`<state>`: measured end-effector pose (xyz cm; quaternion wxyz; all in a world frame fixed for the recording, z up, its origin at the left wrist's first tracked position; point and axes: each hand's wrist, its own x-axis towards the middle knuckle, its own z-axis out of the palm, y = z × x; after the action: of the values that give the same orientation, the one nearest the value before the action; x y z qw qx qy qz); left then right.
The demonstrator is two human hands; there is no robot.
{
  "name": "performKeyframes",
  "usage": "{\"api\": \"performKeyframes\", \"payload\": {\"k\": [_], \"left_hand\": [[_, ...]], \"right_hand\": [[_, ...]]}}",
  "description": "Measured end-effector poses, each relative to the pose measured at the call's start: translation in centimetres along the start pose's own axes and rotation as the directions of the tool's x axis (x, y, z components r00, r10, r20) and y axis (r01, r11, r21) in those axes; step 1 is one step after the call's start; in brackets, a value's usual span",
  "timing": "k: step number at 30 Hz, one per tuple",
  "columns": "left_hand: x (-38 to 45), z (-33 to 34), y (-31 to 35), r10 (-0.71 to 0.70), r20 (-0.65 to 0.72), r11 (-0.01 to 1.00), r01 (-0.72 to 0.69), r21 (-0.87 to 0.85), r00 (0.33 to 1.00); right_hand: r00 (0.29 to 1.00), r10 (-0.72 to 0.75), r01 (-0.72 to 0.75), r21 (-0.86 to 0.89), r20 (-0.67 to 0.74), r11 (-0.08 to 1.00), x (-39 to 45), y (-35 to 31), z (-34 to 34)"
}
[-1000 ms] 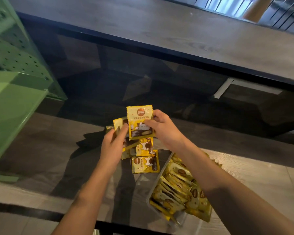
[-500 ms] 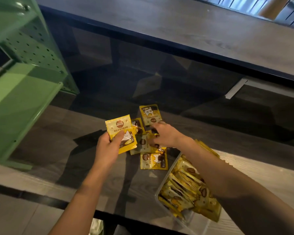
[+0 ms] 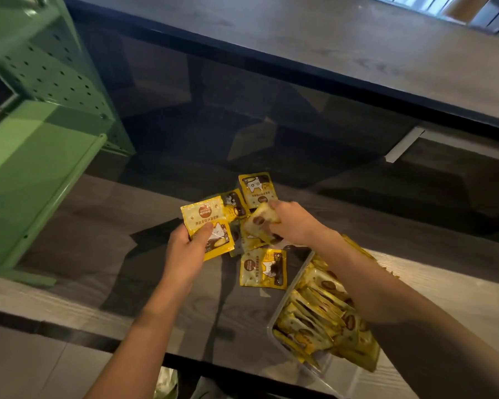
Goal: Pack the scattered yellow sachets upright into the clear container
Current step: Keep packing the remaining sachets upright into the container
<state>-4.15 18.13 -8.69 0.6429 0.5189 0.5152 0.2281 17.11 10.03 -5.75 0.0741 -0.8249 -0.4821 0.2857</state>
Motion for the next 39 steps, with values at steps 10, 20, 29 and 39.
{"api": "performKeyframes", "payload": {"k": [10, 20, 29, 39], "left_hand": [[-0.1, 2.3, 1.4, -0.063, 0.051, 0.991, 0.069, -0.112, 0.997], [-0.7, 2.6, 2.2, -0.021, 0.074, 0.98, 0.036, -0.197, 0.997], [-1.2, 2.1, 2.5, 0.131, 0.168, 0.99, -0.121, -0.069, 0.977], [-1.3, 0.8, 2.2, 0.05, 0.065, 0.987, -0.039, -0.158, 0.997]], "right_hand": [[0.995, -0.006, -0.083, 0.832, 0.103, 0.548, -2.4, -1.1, -2.1], [0.996, 0.003, -0.075, 0.813, 0.09, 0.578, -1.7, -2.4, -0.7], [0.983, -0.062, 0.138, 0.48, -0.171, 0.866, -2.0, -3.6, 0.3], [0.941, 0.079, -0.001, -0.231, 0.329, 0.973, -2.2, -1.8, 0.2]]}}
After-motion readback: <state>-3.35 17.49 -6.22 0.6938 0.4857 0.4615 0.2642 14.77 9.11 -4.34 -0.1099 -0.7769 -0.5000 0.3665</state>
